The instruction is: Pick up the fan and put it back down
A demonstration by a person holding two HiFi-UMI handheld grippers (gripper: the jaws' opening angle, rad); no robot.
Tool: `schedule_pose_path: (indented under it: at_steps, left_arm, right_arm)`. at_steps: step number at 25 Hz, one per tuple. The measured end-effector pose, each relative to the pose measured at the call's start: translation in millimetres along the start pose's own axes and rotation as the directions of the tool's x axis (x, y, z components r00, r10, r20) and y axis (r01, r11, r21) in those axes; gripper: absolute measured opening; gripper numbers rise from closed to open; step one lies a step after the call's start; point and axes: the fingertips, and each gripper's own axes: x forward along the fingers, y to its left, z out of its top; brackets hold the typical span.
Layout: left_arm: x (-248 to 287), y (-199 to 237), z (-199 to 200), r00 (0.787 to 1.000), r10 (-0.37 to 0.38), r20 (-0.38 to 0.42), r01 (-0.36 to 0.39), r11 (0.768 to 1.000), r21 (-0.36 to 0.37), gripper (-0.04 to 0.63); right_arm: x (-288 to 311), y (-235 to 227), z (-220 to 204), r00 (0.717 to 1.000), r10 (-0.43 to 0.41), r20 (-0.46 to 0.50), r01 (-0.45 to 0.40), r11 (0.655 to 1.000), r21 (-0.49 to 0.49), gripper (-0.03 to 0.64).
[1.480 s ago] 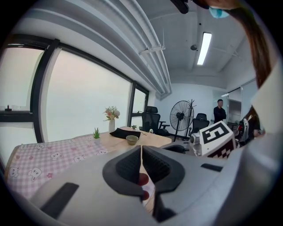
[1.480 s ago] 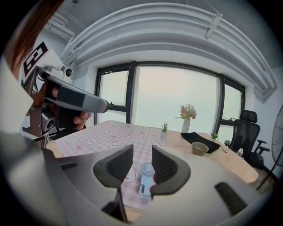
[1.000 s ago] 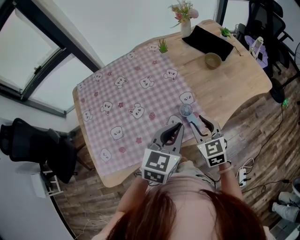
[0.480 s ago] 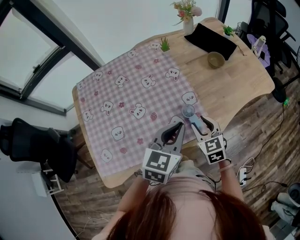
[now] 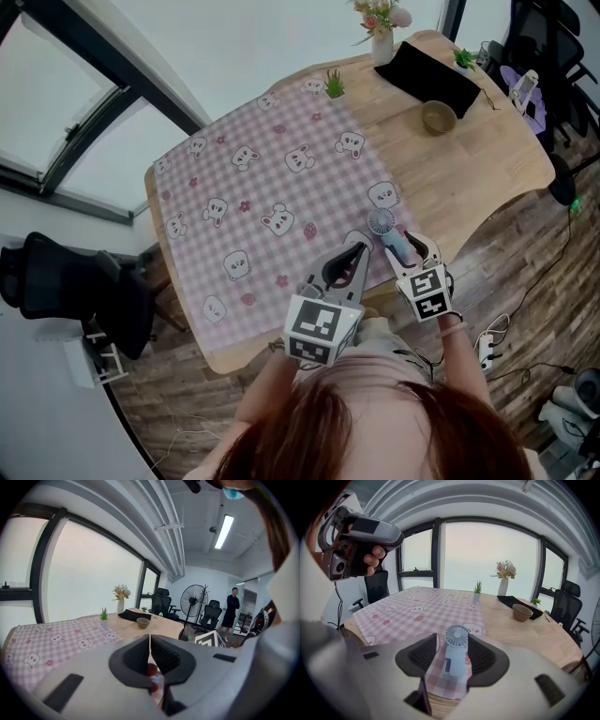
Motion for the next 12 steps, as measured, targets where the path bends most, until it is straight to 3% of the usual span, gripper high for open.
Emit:
schedule_pose_path:
  at_steps: [12]
  left_arm:
    - [8,-2,-15,1.000,0.017,-0.012,-0.018,1.000,-0.013,0.015]
  right_arm:
    - [23,-5,-43,0.996,0.025,-0.080,-0.025,1.000,0.002,0.199]
